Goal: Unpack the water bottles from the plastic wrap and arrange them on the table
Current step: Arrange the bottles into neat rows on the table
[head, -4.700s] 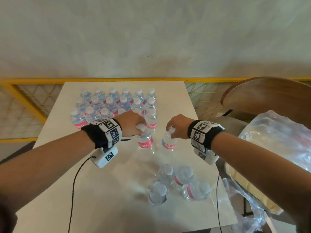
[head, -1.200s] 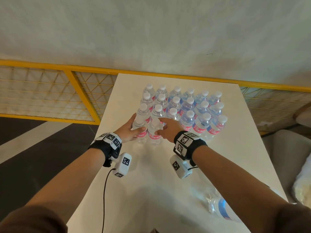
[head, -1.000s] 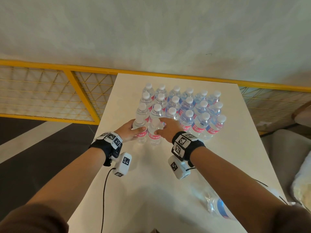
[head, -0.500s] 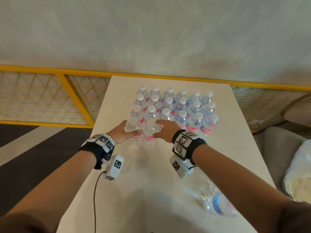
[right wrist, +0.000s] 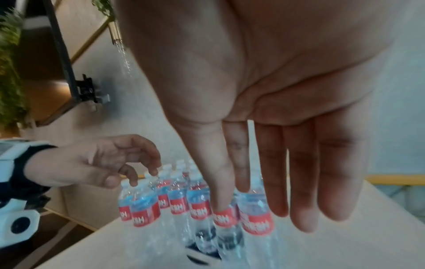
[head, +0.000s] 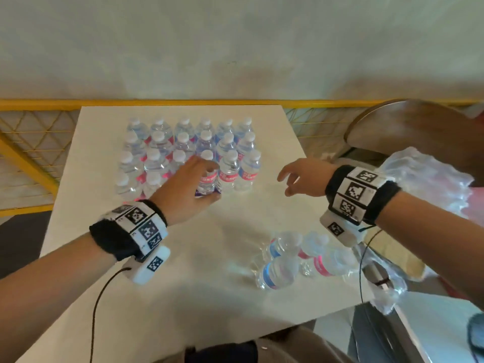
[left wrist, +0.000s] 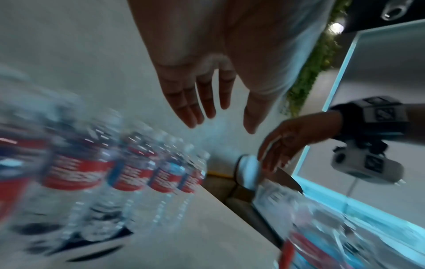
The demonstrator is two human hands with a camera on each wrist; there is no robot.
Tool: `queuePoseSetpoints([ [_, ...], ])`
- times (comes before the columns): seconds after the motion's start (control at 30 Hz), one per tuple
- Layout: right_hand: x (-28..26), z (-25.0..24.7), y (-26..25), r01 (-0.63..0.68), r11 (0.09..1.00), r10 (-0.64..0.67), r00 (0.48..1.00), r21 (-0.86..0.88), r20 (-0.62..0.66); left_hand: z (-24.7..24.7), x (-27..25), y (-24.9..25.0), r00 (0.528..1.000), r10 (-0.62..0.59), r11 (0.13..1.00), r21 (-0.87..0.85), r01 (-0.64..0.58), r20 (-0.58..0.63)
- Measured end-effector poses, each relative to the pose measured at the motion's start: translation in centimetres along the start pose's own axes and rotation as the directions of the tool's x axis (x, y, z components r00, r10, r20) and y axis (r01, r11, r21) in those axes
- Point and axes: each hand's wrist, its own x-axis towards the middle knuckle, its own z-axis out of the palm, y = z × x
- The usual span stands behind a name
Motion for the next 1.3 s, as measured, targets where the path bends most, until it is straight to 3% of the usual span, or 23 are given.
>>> queuePoseSetpoints([
  [0.1,-1.3,2.2,3.0,-0.038,0.999,0.04,0.997,-0.034,0.064,4.8,1.2,3.7,0.941,0.105,0.994,-0.002,-0.11,0.321],
  [0.2,-2.8,4.7,4.7,-0.035,0.998,0.041,0.99,-0.042,0.138,9.3,2.5,6.2,0.806,0.148,0.971,0.072,-0.229,0.573],
  [0.3,-3.7,6.8,6.0,-0.022,0.999,0.029,0.985,-0.044,0.171,12.6,3.3,8.0,0.7,0.18,0.948,0.068,-0.311,0.691],
  [0.37,-4.1,7.9,6.9,-0.02,0.998,0.028,0.985,-0.054,0.167,13.9,3.6,8.6,0.673,0.159,0.955,0.062,-0.292,0.722],
  [0.47,-4.2,9.1,7.9,-0.014,0.998,0.022,0.988,-0.055,0.155,14.3,3.9,8.6,0.688,0.086,0.988,0.027,-0.152,0.72],
  [0.57,-4.0,9.6,8.2,0.008,0.999,-0.003,0.995,-0.054,0.104,13.3,4.0,7.4,0.758,0.02,0.998,0.027,-0.049,0.652],
  [0.7,-3.2,8.9,8.0,0.04,0.997,-0.039,0.999,-0.068,0.006,10.2,3.7,4.3,0.855,-0.158,0.985,0.02,0.171,0.494],
  [0.8,-2.5,8.4,7.5,0.072,0.995,-0.074,0.997,-0.07,-0.025,7.4,3.6,1.9,0.897,-0.27,0.962,0.069,0.263,0.351],
  [0.93,-1.4,8.0,6.0,0.134,0.986,-0.137,0.99,-0.104,-0.019,4.3,3.7,0.2,0.884,-0.377,0.916,0.255,0.311,0.275],
  [1.1,0.3,6.6,3.0,0.238,0.957,-0.248,0.968,-0.167,-0.042,2.6,3.5,-0.9,0.848,-0.477,0.783,0.55,0.289,0.233],
  [1.17,0.9,6.2,1.7,0.283,0.94,-0.297,0.953,-0.19,-0.055,2.1,3.5,-0.9,0.836,-0.508,0.745,0.592,0.307,0.206],
  [1.3,2.4,6.4,-0.7,0.345,0.911,-0.36,0.933,-0.226,-0.025,0.6,3.7,-0.6,0.827,-0.501,0.759,0.589,0.277,0.256],
])
